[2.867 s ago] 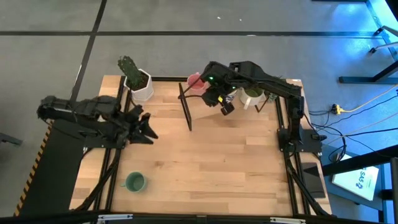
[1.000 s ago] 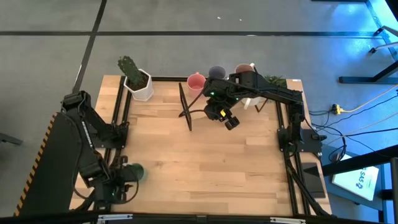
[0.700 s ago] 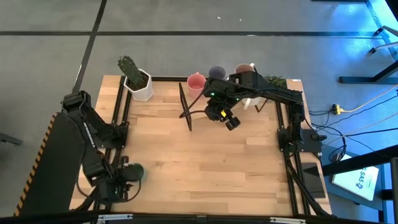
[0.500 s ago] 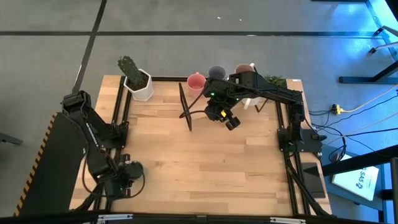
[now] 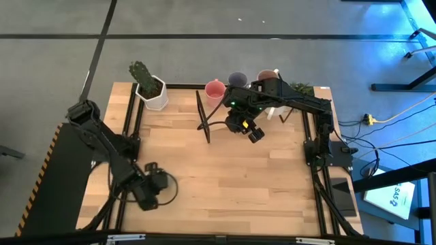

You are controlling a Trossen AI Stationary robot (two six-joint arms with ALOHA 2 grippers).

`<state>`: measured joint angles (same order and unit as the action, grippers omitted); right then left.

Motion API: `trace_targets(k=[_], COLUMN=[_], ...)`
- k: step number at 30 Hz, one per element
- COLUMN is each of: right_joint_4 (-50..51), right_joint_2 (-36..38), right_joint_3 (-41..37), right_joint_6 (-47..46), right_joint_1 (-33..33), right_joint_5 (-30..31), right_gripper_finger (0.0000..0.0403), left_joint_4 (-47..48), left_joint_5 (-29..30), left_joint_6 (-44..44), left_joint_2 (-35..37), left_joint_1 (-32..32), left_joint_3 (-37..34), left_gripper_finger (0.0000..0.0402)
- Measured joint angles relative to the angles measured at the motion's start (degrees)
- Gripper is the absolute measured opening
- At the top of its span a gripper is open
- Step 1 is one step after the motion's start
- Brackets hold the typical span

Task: Place coffee mugs
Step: Put the green mug on the shelf

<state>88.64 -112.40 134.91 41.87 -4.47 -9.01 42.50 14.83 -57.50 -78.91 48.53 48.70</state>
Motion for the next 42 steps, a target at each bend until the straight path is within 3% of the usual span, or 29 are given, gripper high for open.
trace_targets(k=[4, 9, 14, 20, 25, 32, 42], right_joint_4=[0.1, 1.4, 1.4, 1.4, 1.4, 1.4, 1.4], right_joint_2=[0.0, 0.0, 0.8, 3.2, 4.8, 5.5, 5.6], right_joint_3=[0.0, 0.0, 0.0, 0.0, 0.0, 0.0, 0.0], right_joint_6=[0.3, 0.3, -1.5, -4.4, -10.0, -14.7, -17.9], right_joint_1=[0.0, 0.5, 3.0, 7.0, 10.7, 15.3, 16.2], right_joint_5=[-2.6, -3.2, -5.2, -2.9, 2.9, 9.4, 9.9], right_gripper_finger=[0.0136, 0.0136, 0.0136, 0.0136, 0.0136, 0.0136, 0.0136], left_joint_4=[-5.8, -13.4, -15.9, -20.6, -20.8, -17.1, -8.9], left_joint_5=[2.3, -3.9, -8.4, -17.2, -20.5, -20.1, -13.2], left_joint_6=[17.5, 44.1, 59.8, 71.3, 76.6, 77.6, 85.1], left_joint_2=[0.1, 0.1, 0.1, 0.1, -0.9, -8.7, -15.1], left_joint_1=[-7.0, -16.7, -28.0, -36.9, -38.0, -35.8, -33.7], left_joint_3=[2.1, 2.3, 2.3, 2.3, 2.3, 6.2, 16.3], left_gripper_finger=[0.0016, 0.0016, 0.0015, 0.0015, 0.0015, 0.0015, 0.0022])
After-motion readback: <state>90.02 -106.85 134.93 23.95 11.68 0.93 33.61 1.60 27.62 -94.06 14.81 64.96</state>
